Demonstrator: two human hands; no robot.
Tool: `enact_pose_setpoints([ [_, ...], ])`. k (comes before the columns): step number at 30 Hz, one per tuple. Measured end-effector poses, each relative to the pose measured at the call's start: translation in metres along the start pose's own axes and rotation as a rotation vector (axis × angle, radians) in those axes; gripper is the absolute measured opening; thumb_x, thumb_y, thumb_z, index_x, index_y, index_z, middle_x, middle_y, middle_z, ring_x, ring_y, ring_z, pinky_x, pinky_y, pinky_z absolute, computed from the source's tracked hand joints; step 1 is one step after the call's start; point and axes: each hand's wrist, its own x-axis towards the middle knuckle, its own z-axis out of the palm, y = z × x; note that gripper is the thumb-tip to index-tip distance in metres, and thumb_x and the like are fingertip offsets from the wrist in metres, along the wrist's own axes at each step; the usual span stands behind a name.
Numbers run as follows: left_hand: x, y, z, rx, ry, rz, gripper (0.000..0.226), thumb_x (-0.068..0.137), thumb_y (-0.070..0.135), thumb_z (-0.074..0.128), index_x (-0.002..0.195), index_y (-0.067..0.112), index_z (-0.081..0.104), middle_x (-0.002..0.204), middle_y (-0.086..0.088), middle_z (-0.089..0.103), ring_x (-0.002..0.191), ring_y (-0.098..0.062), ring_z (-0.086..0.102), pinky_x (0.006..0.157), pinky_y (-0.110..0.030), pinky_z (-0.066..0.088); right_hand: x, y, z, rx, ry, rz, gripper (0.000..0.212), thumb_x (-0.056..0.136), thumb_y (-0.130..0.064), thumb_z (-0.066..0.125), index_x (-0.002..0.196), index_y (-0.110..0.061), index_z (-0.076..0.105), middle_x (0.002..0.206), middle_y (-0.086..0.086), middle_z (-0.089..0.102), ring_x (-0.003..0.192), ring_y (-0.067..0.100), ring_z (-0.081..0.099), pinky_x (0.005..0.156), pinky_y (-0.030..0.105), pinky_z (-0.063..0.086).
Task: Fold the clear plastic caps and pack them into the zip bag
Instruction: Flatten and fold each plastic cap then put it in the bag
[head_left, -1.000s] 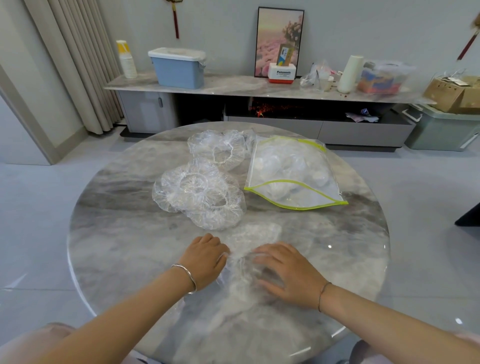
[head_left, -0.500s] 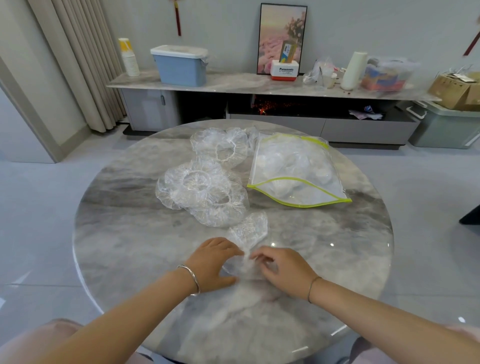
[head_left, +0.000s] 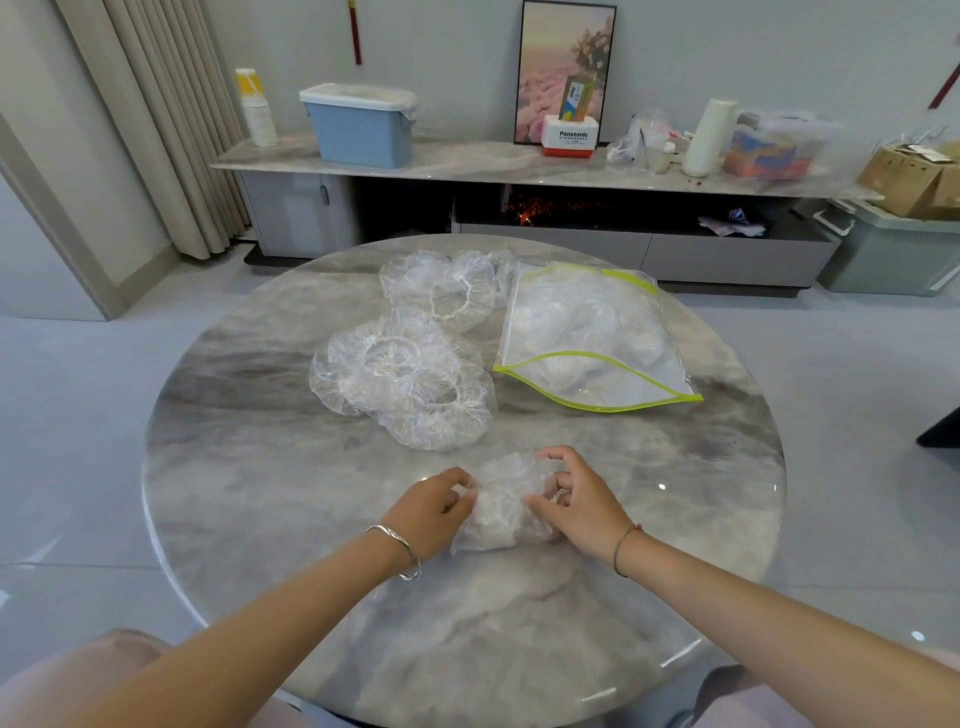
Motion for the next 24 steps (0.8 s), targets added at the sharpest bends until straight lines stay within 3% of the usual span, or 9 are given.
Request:
enact_pose_setpoints([
  [3, -0.006, 0.005, 0.001, 0.096, 0.137, 0.019, 0.028, 0.094, 0.022, 0.051, 0.122, 0.018, 0.046, 0.096, 0.008, 0.054, 0.068, -0.008, 0.056, 0.066, -0.020, 0.047, 0.001, -0.001, 0.000, -0.171, 0.091, -0.051, 0.049, 0.083, -0.027, 0.070, 0.122, -0.024, 0.041, 0.094, -0.006, 0.055, 0.055, 0.002, 0.050, 0.061, 0.017, 0.046],
  [6, -0.011, 0.012, 0.001, 0.325, 0.337, 0.334, 0.040, 0.094, 0.032, 0.044, 0.132, 0.016, 0.043, 0.124, 0.000, 0.049, 0.105, -0.015, 0.052, 0.084, -0.027, 0.045, -0.001, -0.002, 0.002, -0.306, 0.232, -0.225, 0.049, 0.087, -0.033, 0.063, 0.129, -0.020, 0.041, 0.121, -0.009, 0.045, 0.086, 0.010, 0.054, 0.083, 0.024, 0.045],
  [8, -0.012, 0.017, 0.004, 0.458, 0.335, 0.520, 0.042, 0.094, 0.033, 0.039, 0.133, 0.018, 0.043, 0.132, -0.002, 0.049, 0.117, -0.017, 0.045, 0.096, -0.030, 0.037, -0.001, -0.003, 0.003, -0.366, 0.270, -0.367, 0.047, 0.090, -0.038, 0.053, 0.130, -0.016, 0.043, 0.131, -0.006, 0.042, 0.110, 0.012, 0.050, 0.094, 0.027, 0.041],
  [10, -0.013, 0.015, 0.014, 0.632, 0.243, 0.581, 0.044, 0.097, 0.033, 0.032, 0.137, 0.019, 0.042, 0.140, -0.002, 0.047, 0.125, -0.019, 0.043, 0.103, -0.033, 0.030, -0.002, -0.003, 0.005, -0.415, 0.278, -0.434, 0.048, 0.090, -0.042, 0.040, 0.130, -0.016, 0.044, 0.138, -0.009, 0.039, 0.126, 0.007, 0.039, 0.099, 0.024, 0.031],
  [13, -0.014, 0.001, 0.027, 0.739, 0.101, 0.412, 0.053, 0.102, 0.034, 0.010, 0.137, 0.016, 0.045, 0.141, -0.002, 0.048, 0.127, -0.022, 0.049, 0.108, -0.036, 0.034, -0.004, -0.002, 0.007, -0.465, 0.282, -0.466, 0.047, 0.091, -0.037, 0.031, 0.130, -0.016, 0.047, 0.141, -0.015, 0.033, 0.132, 0.002, 0.030, 0.102, 0.018, 0.022],
  [16, -0.013, -0.008, 0.029, 0.701, 0.066, 0.218, 0.071, 0.099, 0.039, -0.006, 0.136, 0.010, 0.047, 0.144, -0.003, 0.043, 0.127, -0.021, 0.049, 0.101, -0.034, 0.041, -0.004, 0.002, 0.008, -0.589, 0.203, -0.540, 0.044, 0.094, -0.031, 0.033, 0.133, -0.016, 0.047, 0.147, -0.005, 0.035, 0.135, 0.007, 0.029, 0.108, 0.025, 0.021],
  [18, -0.009, -0.016, 0.032, 0.655, 0.081, 0.181, 0.086, 0.085, 0.052, -0.022, 0.149, 0.010, 0.018, 0.155, 0.001, 0.010, 0.143, -0.017, 0.019, 0.114, -0.026, 0.015, -0.003, 0.005, 0.009, -0.700, 0.089, -0.598, 0.044, 0.096, -0.030, 0.034, 0.138, -0.018, 0.043, 0.151, -0.002, 0.031, 0.138, 0.010, 0.024, 0.112, 0.028, 0.015],
  [20, -0.008, -0.021, 0.033, 0.577, 0.028, 0.110, 0.092, 0.070, 0.054, -0.024, 0.149, 0.014, -0.003, 0.157, 0.003, -0.007, 0.145, -0.013, -0.005, 0.113, -0.022, -0.006, -0.003, 0.007, 0.012, -0.808, -0.027, -0.615, 0.046, 0.100, -0.035, 0.028, 0.143, -0.022, 0.036, 0.155, -0.003, 0.024, 0.142, 0.011, 0.015, 0.115, 0.029, 0.006],
  [24, -0.009, -0.019, 0.032, 0.571, 0.044, 0.077, 0.087, 0.068, 0.049, -0.021, 0.147, 0.014, -0.011, 0.157, 0.002, -0.008, 0.145, -0.013, -0.008, 0.110, -0.020, -0.013, 0.003, 0.014, 0.016, -1.018, -0.177, -0.550, 0.052, 0.102, -0.043, 0.012, 0.145, -0.023, 0.032, 0.154, -0.004, 0.025, 0.143, 0.013, 0.014, 0.114, 0.033, 0.005],
])
